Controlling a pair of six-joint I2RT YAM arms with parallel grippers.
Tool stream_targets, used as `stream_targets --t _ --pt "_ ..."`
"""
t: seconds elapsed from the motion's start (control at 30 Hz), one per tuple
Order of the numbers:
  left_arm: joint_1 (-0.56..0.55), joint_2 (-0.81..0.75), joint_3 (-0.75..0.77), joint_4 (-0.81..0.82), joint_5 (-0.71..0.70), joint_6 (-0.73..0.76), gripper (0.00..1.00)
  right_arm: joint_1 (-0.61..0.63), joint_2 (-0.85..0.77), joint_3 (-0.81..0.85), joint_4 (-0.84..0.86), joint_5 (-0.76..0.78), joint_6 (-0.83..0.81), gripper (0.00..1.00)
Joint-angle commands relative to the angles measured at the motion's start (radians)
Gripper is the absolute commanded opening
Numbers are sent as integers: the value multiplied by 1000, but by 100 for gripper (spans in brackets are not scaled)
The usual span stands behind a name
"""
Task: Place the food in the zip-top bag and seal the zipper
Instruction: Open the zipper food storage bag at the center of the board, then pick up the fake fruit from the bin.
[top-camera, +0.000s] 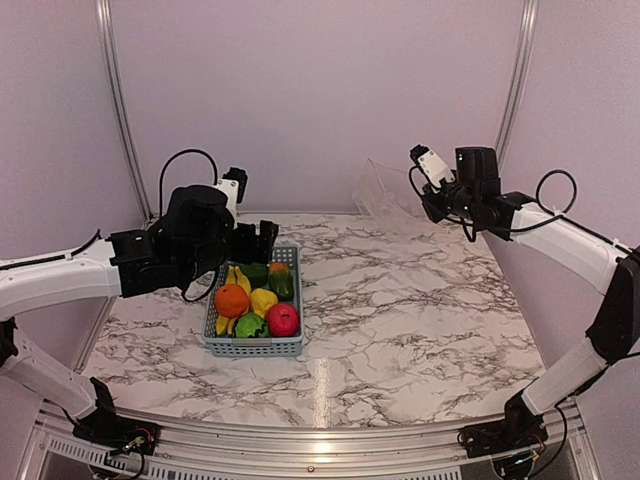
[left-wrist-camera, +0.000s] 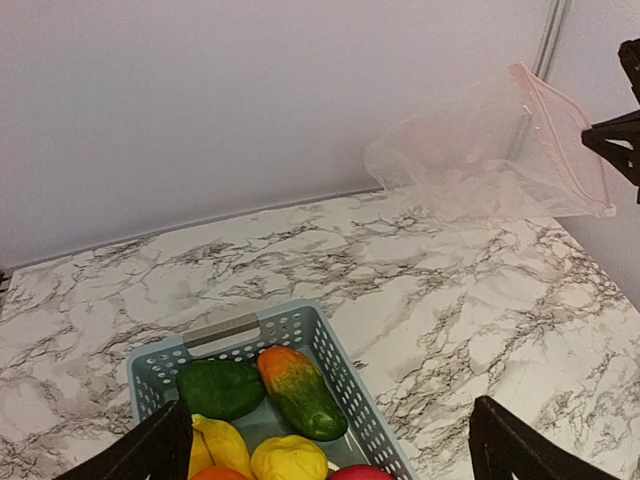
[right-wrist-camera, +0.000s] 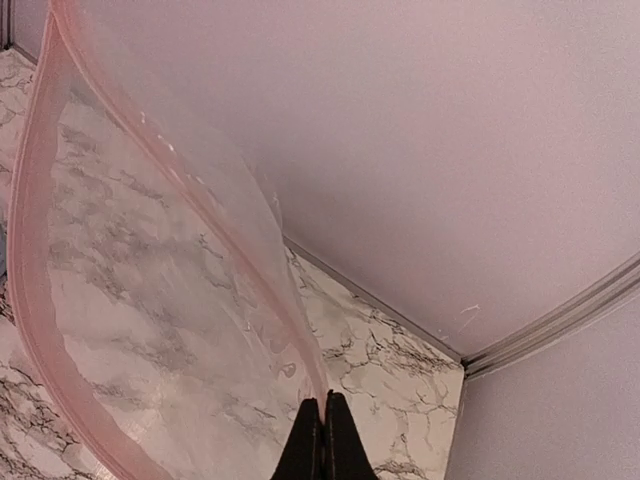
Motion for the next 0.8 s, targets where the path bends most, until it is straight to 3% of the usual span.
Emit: stream_targets --t 0.0,0.13,0.33,0.43,0.63,0.77 --pt "39 -52 -3 -206 -321 -89 99 -3 -3 -3 0 -59 -13 0" --pt "57 -99 -112 -185 -253 25 99 1 10 -49 -9 -153 -17 0" --pt "152 -87 -120 -359 76 -103 91 16 33 -106 -21 -317 -33 0" --pt "212 -49 -126 -398 212 -130 93 37 53 -125 -26 -355 -45 0" --pt "263 33 -112 -405 341 -120 87 65 91 -124 -40 -384 -44 0" --pt "281 74 -100 -411 334 -142 84 67 97 -126 -42 -392 -42 0"
